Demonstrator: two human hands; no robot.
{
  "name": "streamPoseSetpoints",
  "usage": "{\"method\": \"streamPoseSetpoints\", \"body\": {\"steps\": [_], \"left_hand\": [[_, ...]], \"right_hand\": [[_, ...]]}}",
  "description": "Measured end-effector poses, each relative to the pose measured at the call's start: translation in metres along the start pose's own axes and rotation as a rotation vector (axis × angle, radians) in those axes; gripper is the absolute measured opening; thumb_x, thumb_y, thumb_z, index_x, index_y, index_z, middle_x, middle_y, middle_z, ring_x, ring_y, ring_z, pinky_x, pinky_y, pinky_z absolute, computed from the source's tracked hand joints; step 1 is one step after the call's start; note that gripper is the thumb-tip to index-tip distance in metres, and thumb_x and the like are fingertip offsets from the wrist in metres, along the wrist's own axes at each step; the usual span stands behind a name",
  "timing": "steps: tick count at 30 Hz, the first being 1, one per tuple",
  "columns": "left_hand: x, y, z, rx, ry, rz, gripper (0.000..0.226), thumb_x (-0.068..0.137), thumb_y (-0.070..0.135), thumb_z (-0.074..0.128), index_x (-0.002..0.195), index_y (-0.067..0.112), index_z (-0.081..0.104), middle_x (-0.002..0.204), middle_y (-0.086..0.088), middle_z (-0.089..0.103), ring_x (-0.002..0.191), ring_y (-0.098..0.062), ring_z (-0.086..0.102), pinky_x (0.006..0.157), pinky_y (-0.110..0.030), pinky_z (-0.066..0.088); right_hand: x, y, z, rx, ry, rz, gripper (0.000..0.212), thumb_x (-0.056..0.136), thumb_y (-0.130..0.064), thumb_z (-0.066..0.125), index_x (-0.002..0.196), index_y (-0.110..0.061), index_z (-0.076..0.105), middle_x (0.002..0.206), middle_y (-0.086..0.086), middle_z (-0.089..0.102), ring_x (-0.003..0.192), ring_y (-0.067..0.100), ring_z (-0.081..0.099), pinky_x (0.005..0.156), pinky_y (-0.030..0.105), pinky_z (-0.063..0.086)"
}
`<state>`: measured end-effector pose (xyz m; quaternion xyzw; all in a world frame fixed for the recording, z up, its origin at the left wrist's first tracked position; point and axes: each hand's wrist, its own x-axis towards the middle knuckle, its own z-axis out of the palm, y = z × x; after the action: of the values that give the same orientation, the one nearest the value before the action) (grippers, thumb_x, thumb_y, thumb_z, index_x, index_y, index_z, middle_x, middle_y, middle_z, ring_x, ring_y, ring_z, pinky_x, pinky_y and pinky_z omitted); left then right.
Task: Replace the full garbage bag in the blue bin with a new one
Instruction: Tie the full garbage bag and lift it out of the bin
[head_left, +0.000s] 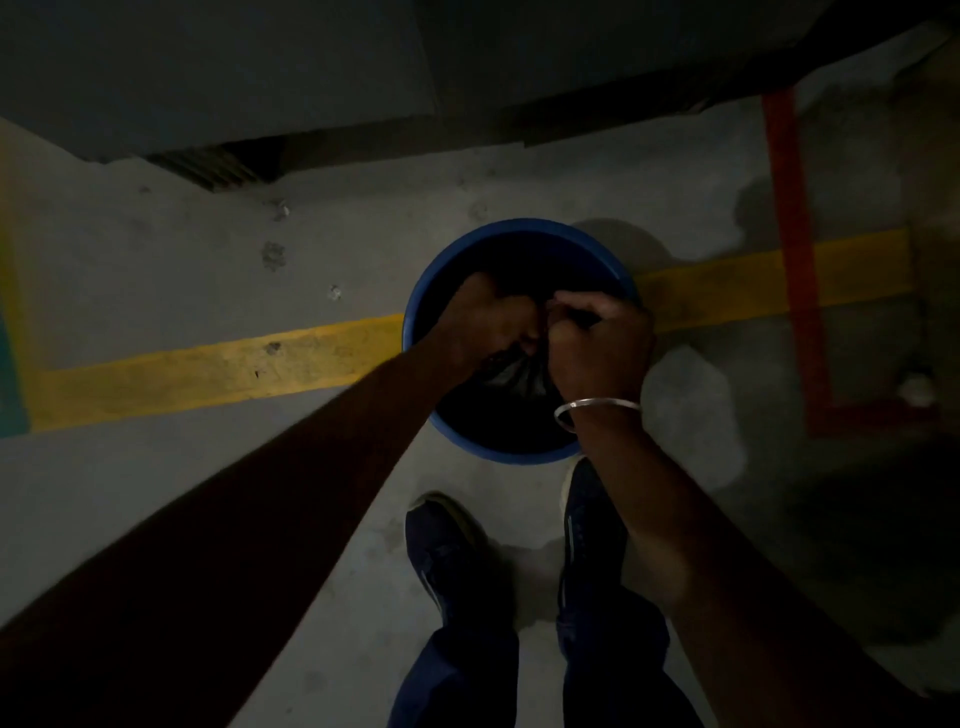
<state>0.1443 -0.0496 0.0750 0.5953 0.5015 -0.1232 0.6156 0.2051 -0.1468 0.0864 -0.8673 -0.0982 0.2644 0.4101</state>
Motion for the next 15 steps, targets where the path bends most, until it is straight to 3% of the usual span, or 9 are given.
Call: {"method": "streamPoseSetpoints", "body": {"steps": [2, 4, 6, 9, 12, 15], "left_hand": [[0.001, -0.004, -0.004, -0.205, -0.020, -0.190, 0.016, 0.065, 0.001, 0.069, 0.080, 0.002, 0.074, 0.067, -0.008, 0.068, 0.064, -0.015, 0.060, 0.062, -0.027, 0.045], [0.000, -0.012, -0.004, -0.317, -0.007, -0.295, 0.022, 0.064, 0.000, 0.071, 0.083, 0.010, 0.073, 0.071, -0.004, 0.068, 0.069, -0.015, 0.057, 0.063, -0.028, 0.042], [-0.002, -0.022, -0.001, -0.407, 0.026, -0.339, 0.020, 0.069, 0.001, 0.069, 0.087, 0.010, 0.071, 0.077, -0.007, 0.067, 0.072, -0.019, 0.057, 0.058, -0.027, 0.040], [-0.007, -0.030, 0.000, -0.535, 0.000, -0.351, 0.031, 0.076, 0.010, 0.062, 0.106, 0.002, 0.068, 0.096, -0.016, 0.068, 0.087, -0.030, 0.059, 0.064, -0.032, 0.051], [-0.014, -0.017, 0.000, -0.621, -0.035, -0.344, 0.020, 0.085, 0.014, 0.051, 0.102, 0.011, 0.062, 0.100, -0.009, 0.065, 0.099, -0.026, 0.058, 0.085, -0.039, 0.045], [-0.019, -0.008, -0.003, -0.694, -0.043, -0.380, 0.031, 0.082, 0.030, 0.045, 0.107, 0.018, 0.057, 0.107, -0.005, 0.062, 0.102, -0.021, 0.054, 0.089, -0.041, 0.039]], "right_hand": [[-0.003, 0.006, 0.001, 0.035, -0.008, 0.050, 0.013, 0.083, -0.007, 0.068, 0.093, -0.007, 0.077, 0.079, -0.007, 0.069, 0.062, -0.018, 0.060, 0.063, 0.000, 0.047], [-0.009, 0.013, 0.004, 0.040, -0.013, 0.062, 0.014, 0.082, -0.002, 0.068, 0.092, -0.006, 0.077, 0.077, -0.006, 0.068, 0.057, -0.026, 0.054, 0.057, -0.006, 0.039], [-0.014, 0.017, 0.007, 0.020, -0.013, 0.090, 0.015, 0.080, -0.004, 0.069, 0.090, -0.011, 0.077, 0.083, -0.004, 0.074, 0.067, -0.014, 0.063, 0.067, 0.000, 0.046], [-0.013, 0.030, 0.011, 0.030, -0.021, 0.178, 0.014, 0.077, -0.007, 0.073, 0.089, -0.012, 0.077, 0.087, 0.000, 0.075, 0.084, 0.012, 0.069, 0.082, 0.026, 0.057], [-0.015, 0.035, 0.012, -0.024, -0.042, 0.129, 0.007, 0.077, -0.009, 0.075, 0.083, -0.011, 0.078, 0.081, -0.001, 0.075, 0.080, 0.013, 0.069, 0.083, 0.029, 0.057], [-0.013, 0.034, 0.010, -0.134, -0.150, 0.050, 0.012, 0.077, -0.007, 0.068, 0.083, -0.008, 0.079, 0.085, 0.007, 0.077, 0.083, 0.020, 0.071, 0.079, 0.027, 0.055]]}}
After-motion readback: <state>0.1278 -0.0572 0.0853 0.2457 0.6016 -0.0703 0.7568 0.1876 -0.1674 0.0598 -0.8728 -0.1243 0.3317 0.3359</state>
